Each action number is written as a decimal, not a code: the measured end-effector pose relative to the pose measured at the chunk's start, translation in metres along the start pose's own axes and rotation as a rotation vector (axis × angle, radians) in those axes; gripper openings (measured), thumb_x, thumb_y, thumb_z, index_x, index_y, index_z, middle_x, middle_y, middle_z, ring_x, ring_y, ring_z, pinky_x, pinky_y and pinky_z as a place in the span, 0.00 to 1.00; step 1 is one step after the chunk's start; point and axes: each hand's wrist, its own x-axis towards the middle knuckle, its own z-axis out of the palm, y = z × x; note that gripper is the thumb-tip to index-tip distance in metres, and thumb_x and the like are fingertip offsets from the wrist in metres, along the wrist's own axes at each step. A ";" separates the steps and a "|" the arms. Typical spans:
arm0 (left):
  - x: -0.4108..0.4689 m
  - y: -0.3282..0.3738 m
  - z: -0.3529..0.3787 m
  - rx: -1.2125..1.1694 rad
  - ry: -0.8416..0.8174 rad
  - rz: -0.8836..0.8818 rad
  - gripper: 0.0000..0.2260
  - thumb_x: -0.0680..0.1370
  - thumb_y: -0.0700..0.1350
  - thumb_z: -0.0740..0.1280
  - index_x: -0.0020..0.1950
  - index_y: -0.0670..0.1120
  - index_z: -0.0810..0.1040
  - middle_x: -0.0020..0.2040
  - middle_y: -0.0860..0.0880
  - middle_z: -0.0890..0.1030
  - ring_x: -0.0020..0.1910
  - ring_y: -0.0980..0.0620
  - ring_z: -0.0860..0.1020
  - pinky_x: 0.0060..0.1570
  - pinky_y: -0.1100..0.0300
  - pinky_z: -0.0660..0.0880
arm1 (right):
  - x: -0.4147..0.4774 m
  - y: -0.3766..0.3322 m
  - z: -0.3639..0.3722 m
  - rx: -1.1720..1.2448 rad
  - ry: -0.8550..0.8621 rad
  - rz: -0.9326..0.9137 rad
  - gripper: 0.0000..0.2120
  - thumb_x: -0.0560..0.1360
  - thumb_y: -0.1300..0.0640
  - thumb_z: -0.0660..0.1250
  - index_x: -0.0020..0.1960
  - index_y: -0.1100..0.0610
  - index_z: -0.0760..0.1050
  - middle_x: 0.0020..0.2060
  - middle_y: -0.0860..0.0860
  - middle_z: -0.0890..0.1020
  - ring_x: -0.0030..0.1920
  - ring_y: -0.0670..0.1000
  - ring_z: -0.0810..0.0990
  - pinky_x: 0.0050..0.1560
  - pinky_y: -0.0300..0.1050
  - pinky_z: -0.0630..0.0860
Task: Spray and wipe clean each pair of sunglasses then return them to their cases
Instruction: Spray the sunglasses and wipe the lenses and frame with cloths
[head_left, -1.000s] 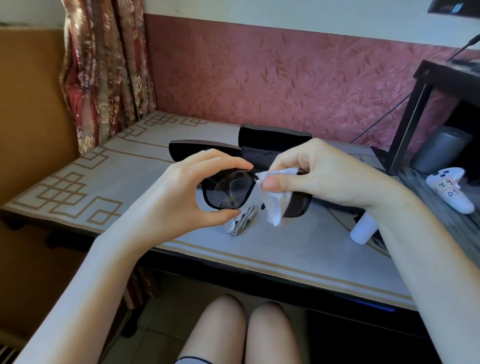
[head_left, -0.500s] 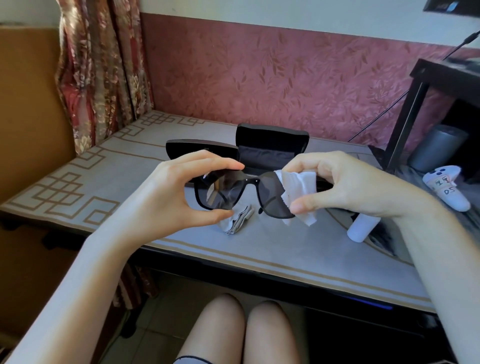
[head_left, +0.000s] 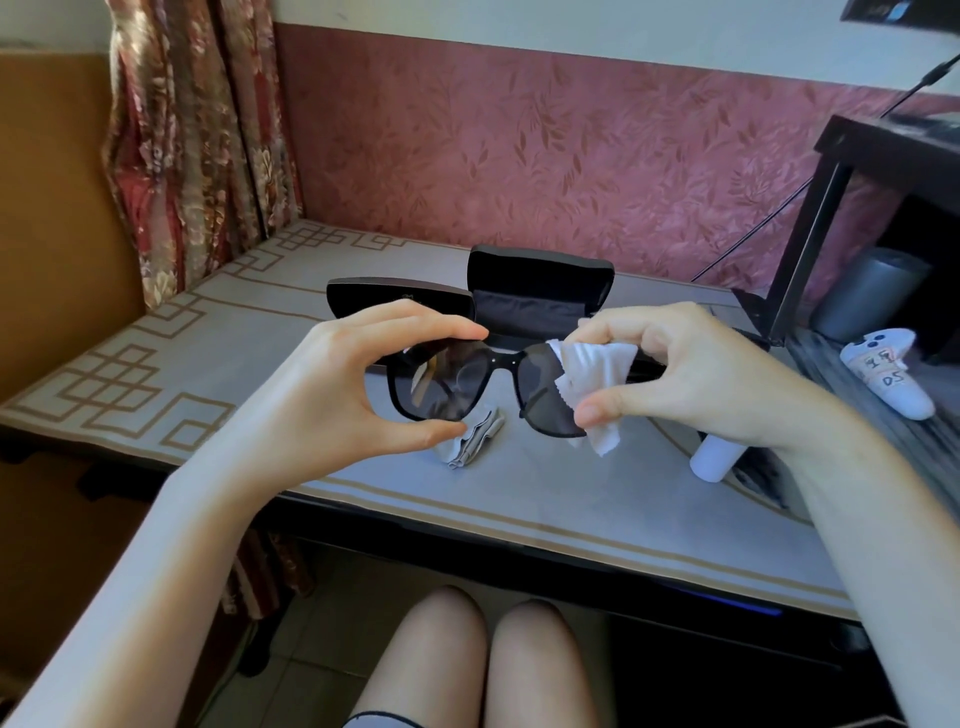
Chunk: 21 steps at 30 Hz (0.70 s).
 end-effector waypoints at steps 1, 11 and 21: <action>0.000 0.001 0.000 -0.002 0.002 0.003 0.26 0.67 0.49 0.77 0.64 0.55 0.76 0.56 0.58 0.78 0.57 0.62 0.75 0.57 0.75 0.65 | -0.002 -0.002 -0.001 0.063 0.042 -0.006 0.12 0.63 0.49 0.76 0.44 0.50 0.82 0.40 0.48 0.85 0.56 0.49 0.80 0.48 0.27 0.72; 0.000 0.000 0.004 0.081 -0.028 0.037 0.27 0.68 0.44 0.78 0.65 0.55 0.75 0.58 0.58 0.76 0.60 0.60 0.74 0.61 0.65 0.69 | -0.001 -0.004 0.011 0.124 0.161 -0.041 0.13 0.73 0.48 0.73 0.33 0.53 0.81 0.32 0.51 0.84 0.45 0.63 0.80 0.54 0.58 0.75; 0.004 0.003 0.011 0.080 -0.041 0.091 0.24 0.70 0.53 0.70 0.66 0.54 0.74 0.59 0.60 0.75 0.61 0.59 0.73 0.60 0.61 0.71 | 0.014 -0.029 0.024 0.046 0.113 -0.048 0.11 0.69 0.48 0.75 0.34 0.54 0.81 0.35 0.59 0.83 0.40 0.64 0.78 0.41 0.56 0.72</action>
